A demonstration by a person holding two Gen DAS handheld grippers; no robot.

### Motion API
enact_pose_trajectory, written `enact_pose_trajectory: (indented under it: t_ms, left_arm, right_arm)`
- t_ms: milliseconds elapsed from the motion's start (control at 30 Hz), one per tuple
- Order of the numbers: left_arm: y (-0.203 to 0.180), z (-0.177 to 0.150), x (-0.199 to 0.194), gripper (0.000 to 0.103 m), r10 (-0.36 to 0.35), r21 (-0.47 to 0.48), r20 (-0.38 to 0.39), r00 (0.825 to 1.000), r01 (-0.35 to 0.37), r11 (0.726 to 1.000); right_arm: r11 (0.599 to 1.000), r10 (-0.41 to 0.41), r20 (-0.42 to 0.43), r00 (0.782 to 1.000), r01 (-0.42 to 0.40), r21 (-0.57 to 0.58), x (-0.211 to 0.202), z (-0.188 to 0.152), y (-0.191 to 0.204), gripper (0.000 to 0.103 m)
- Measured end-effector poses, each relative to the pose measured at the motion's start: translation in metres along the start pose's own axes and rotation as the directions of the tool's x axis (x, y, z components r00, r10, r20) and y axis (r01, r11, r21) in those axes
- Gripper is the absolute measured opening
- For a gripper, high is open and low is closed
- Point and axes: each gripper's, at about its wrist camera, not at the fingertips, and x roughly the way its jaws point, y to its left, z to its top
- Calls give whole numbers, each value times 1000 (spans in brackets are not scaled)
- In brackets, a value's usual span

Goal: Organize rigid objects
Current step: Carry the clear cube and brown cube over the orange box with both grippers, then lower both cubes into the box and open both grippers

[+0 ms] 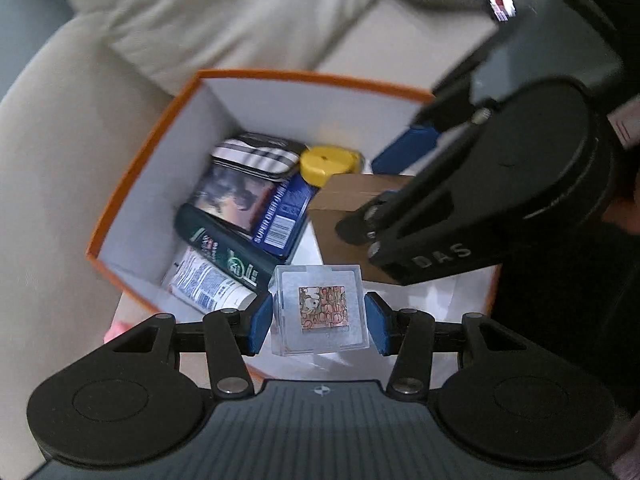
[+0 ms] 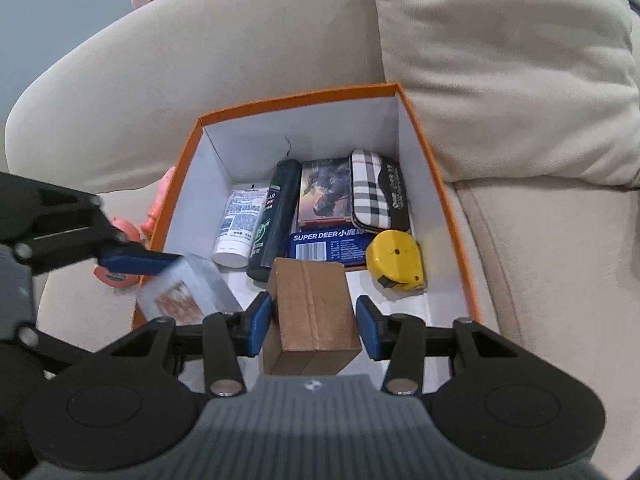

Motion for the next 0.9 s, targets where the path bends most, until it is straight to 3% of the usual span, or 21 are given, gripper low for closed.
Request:
enact_pose_trajectory:
  t_ms: [167,433,667,900]
  left_arm:
    - [0,4,28,57,-12,130,-86,996,23,991]
    - [8,4,57,57,-65,200,-158,985,96,975]
    - [7,-1,69,58,-42,218,-212,976,90,972]
    - [10,-4,62,69,20,220,-173,985,19,975]
  right_arm:
    - [999,19,-50,999,-16,52,26,2,-6,47]
    - [994,39,-90,995,-30,102,47,0,-10,47]
    - [993,43,-83,996,-34,111,49,2,-5,47]
    - [992,42,-88,995,-32,119,47,1,-4,47]
